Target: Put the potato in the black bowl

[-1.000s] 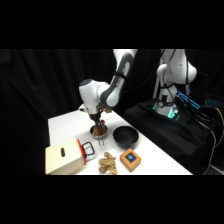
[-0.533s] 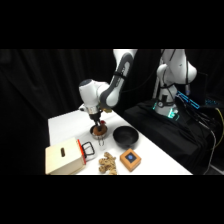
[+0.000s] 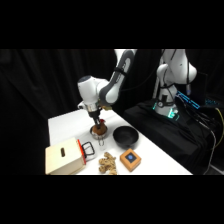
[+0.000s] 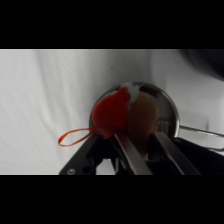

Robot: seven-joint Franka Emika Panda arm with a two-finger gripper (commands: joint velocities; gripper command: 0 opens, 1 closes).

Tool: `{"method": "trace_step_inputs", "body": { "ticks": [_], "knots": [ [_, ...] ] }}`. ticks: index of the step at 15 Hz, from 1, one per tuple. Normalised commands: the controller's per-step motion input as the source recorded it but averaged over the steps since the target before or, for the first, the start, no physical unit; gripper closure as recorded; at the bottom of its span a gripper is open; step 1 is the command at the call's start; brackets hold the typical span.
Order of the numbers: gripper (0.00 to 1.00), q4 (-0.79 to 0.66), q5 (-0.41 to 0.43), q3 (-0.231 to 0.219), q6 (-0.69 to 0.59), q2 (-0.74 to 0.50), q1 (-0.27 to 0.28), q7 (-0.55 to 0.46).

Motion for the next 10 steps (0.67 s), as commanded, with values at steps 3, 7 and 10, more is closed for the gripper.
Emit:
{"method": "trace_step_inputs", "body": {
  "ticks": [3,7,10],
  "knots": [
    [0.95,-0.19,-0.073,-0.037,-0.41,-0.66,0.117,0.01],
    [0.95,-0.28,-0.149,-0.021,-0.32,-0.62,0.137,0.11],
    [0.95,-0.5,-0.136,0.039,-0.04,-0.57,0.113,0.12]
  ]
}}
